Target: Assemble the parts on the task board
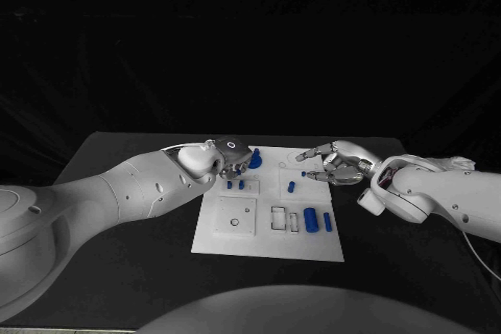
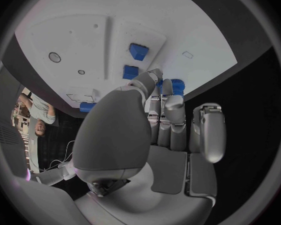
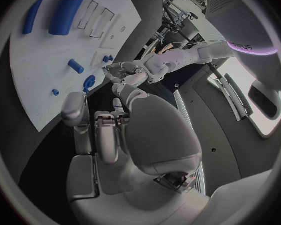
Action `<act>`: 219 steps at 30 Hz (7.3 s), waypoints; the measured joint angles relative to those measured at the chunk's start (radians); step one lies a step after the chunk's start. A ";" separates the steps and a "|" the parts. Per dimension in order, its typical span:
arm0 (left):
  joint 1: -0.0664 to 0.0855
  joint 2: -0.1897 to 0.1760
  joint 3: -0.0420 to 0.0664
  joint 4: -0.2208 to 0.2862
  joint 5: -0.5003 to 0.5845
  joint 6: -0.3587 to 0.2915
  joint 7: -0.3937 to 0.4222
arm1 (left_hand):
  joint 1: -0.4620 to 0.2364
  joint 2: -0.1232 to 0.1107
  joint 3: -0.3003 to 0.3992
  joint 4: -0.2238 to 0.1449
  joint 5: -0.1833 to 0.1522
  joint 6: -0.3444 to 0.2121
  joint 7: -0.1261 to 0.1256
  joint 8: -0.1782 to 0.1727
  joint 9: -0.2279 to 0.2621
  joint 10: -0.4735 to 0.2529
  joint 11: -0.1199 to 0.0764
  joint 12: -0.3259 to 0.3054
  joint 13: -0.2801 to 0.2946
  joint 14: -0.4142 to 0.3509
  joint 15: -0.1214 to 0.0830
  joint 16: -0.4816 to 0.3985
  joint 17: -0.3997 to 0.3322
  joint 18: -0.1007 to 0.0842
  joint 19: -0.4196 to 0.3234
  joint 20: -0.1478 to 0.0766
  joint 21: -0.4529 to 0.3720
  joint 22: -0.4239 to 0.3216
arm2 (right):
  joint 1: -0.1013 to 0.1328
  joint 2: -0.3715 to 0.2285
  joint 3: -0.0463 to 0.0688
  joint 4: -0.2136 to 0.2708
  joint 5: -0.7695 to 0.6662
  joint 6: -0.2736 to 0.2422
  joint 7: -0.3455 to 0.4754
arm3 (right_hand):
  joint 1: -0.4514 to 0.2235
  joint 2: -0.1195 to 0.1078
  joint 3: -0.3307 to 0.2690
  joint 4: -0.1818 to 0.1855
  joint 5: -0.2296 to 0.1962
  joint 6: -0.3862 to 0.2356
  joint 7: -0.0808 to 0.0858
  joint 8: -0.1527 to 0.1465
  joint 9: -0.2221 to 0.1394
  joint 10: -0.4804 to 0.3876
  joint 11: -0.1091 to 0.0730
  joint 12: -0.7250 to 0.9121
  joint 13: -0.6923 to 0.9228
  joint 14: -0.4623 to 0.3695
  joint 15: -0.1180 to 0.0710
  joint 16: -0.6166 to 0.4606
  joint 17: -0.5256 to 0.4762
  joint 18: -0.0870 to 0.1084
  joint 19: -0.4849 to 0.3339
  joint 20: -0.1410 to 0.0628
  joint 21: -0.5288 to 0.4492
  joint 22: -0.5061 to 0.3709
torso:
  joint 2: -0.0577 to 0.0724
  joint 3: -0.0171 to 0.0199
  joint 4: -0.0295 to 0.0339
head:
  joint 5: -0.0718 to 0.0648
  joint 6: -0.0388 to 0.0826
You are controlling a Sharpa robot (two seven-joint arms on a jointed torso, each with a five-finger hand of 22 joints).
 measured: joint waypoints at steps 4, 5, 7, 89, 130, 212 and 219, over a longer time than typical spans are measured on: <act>0.000 0.000 0.000 -0.001 -0.004 0.008 0.000 | 0.000 0.000 0.000 0.000 -0.003 0.000 0.000 -0.001 -0.001 0.000 0.000 -0.002 0.000 0.000 0.000 0.000 -0.004 0.000 0.000 0.000 -0.006 0.000 | 0.000 0.000 0.000 0.000 0.001 0.000 0.000 | 0.000 0.000 0.000 0.000 -0.004 0.000 0.000 0.000 0.000 0.000 0.000 0.001 0.000 0.000 0.000 0.000 0.000 0.000 0.000 0.000 0.000 0.000 | 0.000 0.0000 0.0002 | 0.001 0.000; 0.000 0.000 0.000 -0.002 -0.005 0.009 -0.001 | 0.003 0.003 0.000 0.000 -0.003 0.000 0.000 -0.001 -0.002 0.000 0.000 -0.002 0.000 0.000 0.000 -0.003 -0.004 0.000 0.000 0.000 -0.006 0.000 | 0.000 0.000 0.000 0.000 0.001 0.000 0.000 | 0.000 0.000 0.000 0.000 -0.004 0.000 0.000 0.000 0.000 0.000 0.000 0.001 0.000 0.000 0.000 0.000 0.000 0.000 0.000 0.000 0.000 0.000 | 0.000 0.0000 0.0002 | 0.001 0.000; -0.002 0.000 0.000 -0.004 -0.008 0.011 -0.001 | 0.004 0.004 0.000 0.000 -0.003 0.000 0.000 -0.002 -0.002 0.000 0.000 -0.003 0.000 0.000 0.000 -0.004 -0.004 0.000 0.000 0.000 -0.006 0.000 | 0.000 0.000 0.000 0.000 0.002 0.000 0.000 | 0.000 0.000 0.000 0.000 -0.004 0.000 0.000 0.000 0.000 0.000 0.000 0.001 0.000 0.000 0.000 0.000 0.000 0.000 0.000 0.000 0.000 0.000 | 0.000 0.0000 0.0002 | 0.001 0.000; -0.026 -0.017 0.001 -0.029 -0.025 -0.070 -0.004 | 0.000 0.010 -0.048 0.004 -0.074 -0.608 -0.182 -0.120 -0.213 -0.305 0.043 -0.133 -0.025 -0.066 0.027 -0.048 -0.088 0.000 0.000 0.015 -0.058 0.000 | 0.000 -0.004 0.000 0.000 0.011 0.015 -0.005 | 0.000 0.000 0.000 0.000 -0.004 0.003 -0.003 0.004 0.000 0.000 0.000 0.001 0.000 0.000 0.000 0.000 0.000 0.000 0.007 0.000 0.004 0.000 | 0.000 -0.0002 0.0007 | 0.004 0.000; 0.119 -0.371 0.004 0.318 0.679 -0.350 0.277 | -0.227 0.000 -0.379 0.210 -0.214 -0.251 0.031 -0.084 -0.274 -0.507 0.072 -0.031 -0.161 -0.660 0.165 -0.462 -0.387 0.083 -0.792 0.093 -0.923 -0.006 | 0.149 0.051 0.001 -0.033 -0.119 -0.038 -0.035 | -0.098 -0.056 -0.164 0.223 -0.175 0.107 0.078 0.013 -0.004 -0.604 0.086 -0.942 -0.579 -0.074 0.074 -0.168 0.000 0.040 -0.113 0.064 -0.303 0.000 | -0.003 -0.0110 0.0121 | 0.022 0.000; 0.038 -0.476 -0.003 0.508 1.736 0.069 0.563 | -0.092 0.255 -0.603 0.211 0.032 -0.578 0.036 -0.125 -0.359 -1.021 0.075 -0.002 -0.199 -1.187 0.249 -1.088 -0.879 0.117 -1.249 0.225 -1.395 -0.745 | -0.053 0.292 0.002 -0.433 -0.679 0.001 -0.261 | -0.106 -0.127 -0.027 0.063 0.128 0.117 0.043 0.128 0.340 -0.704 0.118 -1.021 -0.670 -0.106 0.073 -0.190 -0.039 0.039 -0.025 0.064 -0.269 0.000 | -0.013 -0.0353 0.0453 | -0.042 0.000; 0.038 -0.477 -0.003 0.509 1.740 0.041 0.561 | -0.042 0.245 -0.603 0.211 0.046 -0.555 0.035 -0.125 -0.357 -1.003 0.086 0.013 -0.198 -1.166 0.255 -1.065 -0.876 0.107 -1.205 0.225 -1.380 -0.721 | -0.057 0.302 0.002 -0.452 -0.674 -0.005 -0.245 | -0.106 -0.127 -0.020 0.056 0.134 0.115 0.031 0.128 0.350 -0.707 0.114 -1.007 -0.657 -0.108 0.071 -0.190 -0.042 0.039 -0.027 0.062 -0.269 -0.001 | -0.013 -0.0353 0.0459 | -0.034 0.000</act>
